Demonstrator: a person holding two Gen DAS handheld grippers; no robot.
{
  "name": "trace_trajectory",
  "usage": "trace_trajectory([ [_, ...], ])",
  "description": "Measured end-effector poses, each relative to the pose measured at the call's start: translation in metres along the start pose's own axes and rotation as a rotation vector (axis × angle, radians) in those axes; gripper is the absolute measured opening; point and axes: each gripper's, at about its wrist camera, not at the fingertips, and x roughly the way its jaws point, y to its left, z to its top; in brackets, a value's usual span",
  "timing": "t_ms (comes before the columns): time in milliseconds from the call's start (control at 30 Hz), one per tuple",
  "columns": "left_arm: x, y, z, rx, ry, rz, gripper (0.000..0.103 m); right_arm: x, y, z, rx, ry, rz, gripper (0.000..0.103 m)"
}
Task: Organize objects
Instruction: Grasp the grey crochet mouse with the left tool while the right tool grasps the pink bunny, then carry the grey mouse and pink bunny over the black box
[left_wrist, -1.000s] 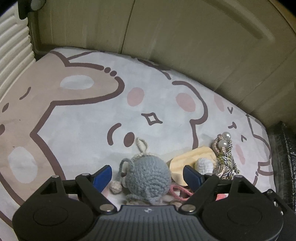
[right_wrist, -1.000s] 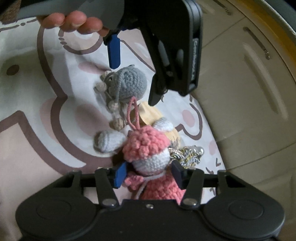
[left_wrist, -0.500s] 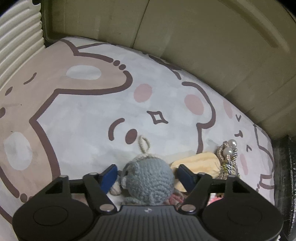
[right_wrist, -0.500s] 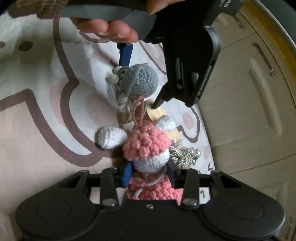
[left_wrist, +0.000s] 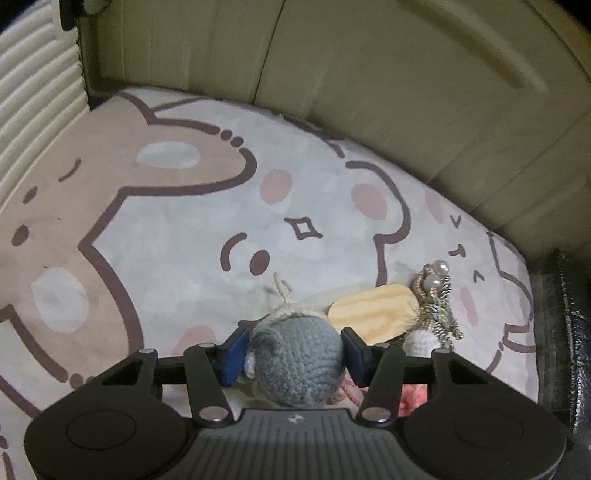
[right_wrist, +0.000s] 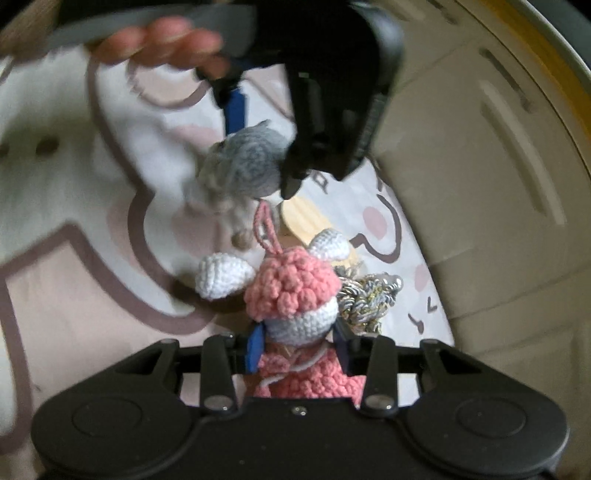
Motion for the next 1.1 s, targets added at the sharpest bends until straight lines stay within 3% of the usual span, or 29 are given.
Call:
trace_trajectory([
  [300, -0.045, -0.003, -0.005, 0.032, -0.073, -0.008, 0.054, -0.024, -0.045, -0.004, 0.278, -0.012, 0.015, 0.04],
  [600, -0.09, -0.012, -0.015, 0.126, -0.154, 0.003, 0.055, -0.06, -0.085, -0.012, 0.522, -0.03, 0.008, 0.04],
  [800, -0.115, -0.018, -0.023, 0.173, -0.192, -0.015, 0.055, -0.067, -0.097, -0.008, 0.692, -0.033, 0.042, 0.04],
  [1100, -0.136, -0.028, -0.037, 0.266, -0.227, 0.017, 0.055, -0.088, -0.112, -0.017, 0.879, -0.028, 0.069, 0.04],
])
